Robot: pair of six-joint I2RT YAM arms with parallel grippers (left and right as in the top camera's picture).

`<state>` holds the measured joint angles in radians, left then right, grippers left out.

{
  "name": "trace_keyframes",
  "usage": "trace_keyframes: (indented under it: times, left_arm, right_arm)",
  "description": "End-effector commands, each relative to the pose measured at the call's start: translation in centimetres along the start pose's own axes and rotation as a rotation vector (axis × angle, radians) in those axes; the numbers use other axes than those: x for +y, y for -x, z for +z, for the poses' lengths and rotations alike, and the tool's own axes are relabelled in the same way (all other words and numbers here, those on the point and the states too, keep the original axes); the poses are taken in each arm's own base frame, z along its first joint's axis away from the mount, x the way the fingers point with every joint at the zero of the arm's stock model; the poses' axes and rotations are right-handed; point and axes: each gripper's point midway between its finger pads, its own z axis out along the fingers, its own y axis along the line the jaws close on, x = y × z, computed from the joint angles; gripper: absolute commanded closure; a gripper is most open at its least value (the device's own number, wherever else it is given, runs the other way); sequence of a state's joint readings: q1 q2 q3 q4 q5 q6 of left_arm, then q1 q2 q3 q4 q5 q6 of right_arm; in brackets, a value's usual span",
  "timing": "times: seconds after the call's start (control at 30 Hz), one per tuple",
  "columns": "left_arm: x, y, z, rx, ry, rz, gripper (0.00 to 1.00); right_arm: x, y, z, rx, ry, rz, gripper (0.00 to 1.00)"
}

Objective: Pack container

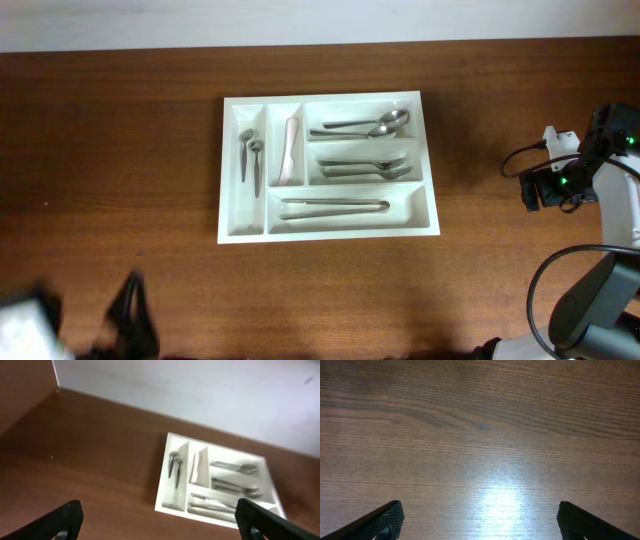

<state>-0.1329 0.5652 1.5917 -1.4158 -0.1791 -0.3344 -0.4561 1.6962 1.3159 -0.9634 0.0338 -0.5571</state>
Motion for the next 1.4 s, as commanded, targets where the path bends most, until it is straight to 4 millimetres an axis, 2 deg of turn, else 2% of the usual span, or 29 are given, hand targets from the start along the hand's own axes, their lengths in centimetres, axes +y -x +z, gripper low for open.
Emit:
trace_keyframes:
  times: [0.0,0.1,0.27,0.37,0.53,0.63,0.83,0.97,1.23,1.37]
  left_arm:
    - [-0.7,-1.0,-1.2,-0.023,-0.079,-0.034,0.01]
    - [-2.7,-1.8,-0.2,-0.018,-0.197,-0.034,0.01]
    - [-5.1,-4.5,4.3,0.091,-0.305,-0.045,0.01]
    - [-7.1,-6.3,5.1,0.17,-0.419,-0.049,0.01]
    - [-5.7,-7.6,6.3,0.207,-0.337,-0.049,0.01]
    - [-4.8,-7.2,6.6,0.176,-0.288,0.007,0.01]
    - [-4.5,-7.2,7.7,0.114,-0.287,0.341,0.01]
    - [-4.6,-8.3,10.1,0.108,-0.293,0.433,0.01]
    - [-4.5,-11.3,15.8,0.089,-0.289,0.437,0.01]
    - [-4.3,-11.7,16.9,0.011,-0.296,0.483,0.01]
  right_arm:
    - [0.0,0.0,0.0,-0.002,0.001,0.003,0.01]
    - [0.0,0.0,0.0,-0.002,0.001,0.003,0.01]
    - [0.0,0.0,0.0,-0.002,0.001,0.003,0.01]
    - [-0.1,0.0,0.0,-0.002,0.001,0.003,0.01]
    - [-0.1,0.0,0.0,-0.002,0.001,0.003,0.01]
    - [0.0,0.0,0.0,-0.002,0.001,0.003,0.01]
    - [-0.1,0.0,0.0,-0.002,0.001,0.003,0.01]
    - [0.0,0.0,0.0,-0.002,0.001,0.003,0.01]
    - [0.0,0.0,0.0,-0.002,0.001,0.003,0.01]
    - [-0.1,0.0,0.0,-0.002,0.001,0.003,0.01]
